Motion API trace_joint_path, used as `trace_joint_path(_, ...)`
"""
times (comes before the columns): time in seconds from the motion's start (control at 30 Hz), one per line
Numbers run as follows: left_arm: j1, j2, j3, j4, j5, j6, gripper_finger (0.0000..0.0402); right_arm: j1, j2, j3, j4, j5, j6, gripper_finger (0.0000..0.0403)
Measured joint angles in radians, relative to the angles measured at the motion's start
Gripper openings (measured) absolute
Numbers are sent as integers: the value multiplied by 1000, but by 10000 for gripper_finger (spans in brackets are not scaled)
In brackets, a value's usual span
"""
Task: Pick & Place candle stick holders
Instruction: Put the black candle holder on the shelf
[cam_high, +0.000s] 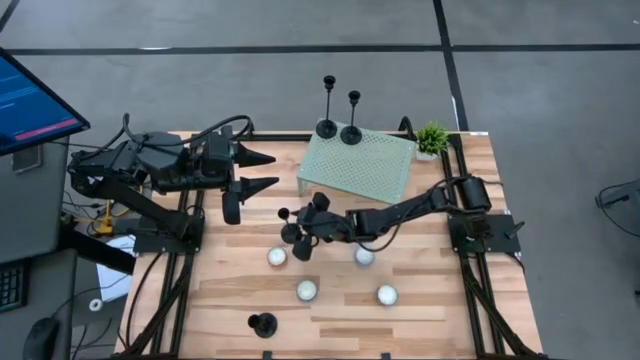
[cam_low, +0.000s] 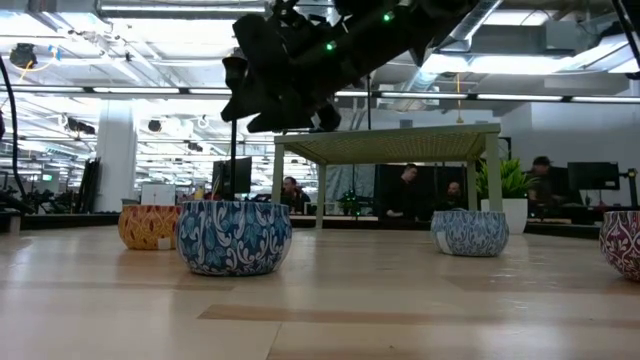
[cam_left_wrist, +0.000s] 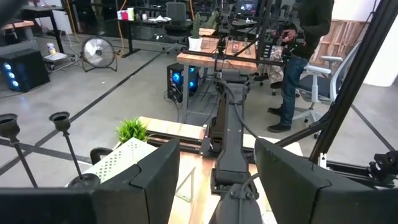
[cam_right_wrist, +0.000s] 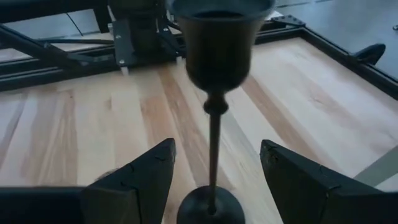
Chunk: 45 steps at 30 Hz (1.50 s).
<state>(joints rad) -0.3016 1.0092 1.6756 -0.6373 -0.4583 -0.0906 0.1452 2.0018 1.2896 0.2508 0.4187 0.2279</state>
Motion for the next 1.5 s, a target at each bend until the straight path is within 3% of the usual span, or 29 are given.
trace_joint_path(0.57, 0, 0, 0, 3, 0, 0, 209, -31, 0, 0, 50, -55, -29, 222)
trace_joint_path(0.7, 0, 0, 0, 3, 0, 0, 209, -39, 0, 0, 53, -71, -50, 183)
trace_joint_path(1.1, 0, 0, 0, 3, 0, 0, 209, -57, 0, 0, 54, -208, -74, 14)
trace_joint_path(1.3, 0, 0, 0, 3, 0, 0, 209, -55, -6, -1, 83, -214, -71, 6)
trace_joint_path(1.5, 0, -1, 0, 3, 0, 0, 209, -47, -171, -1, 22, -216, -66, 4)
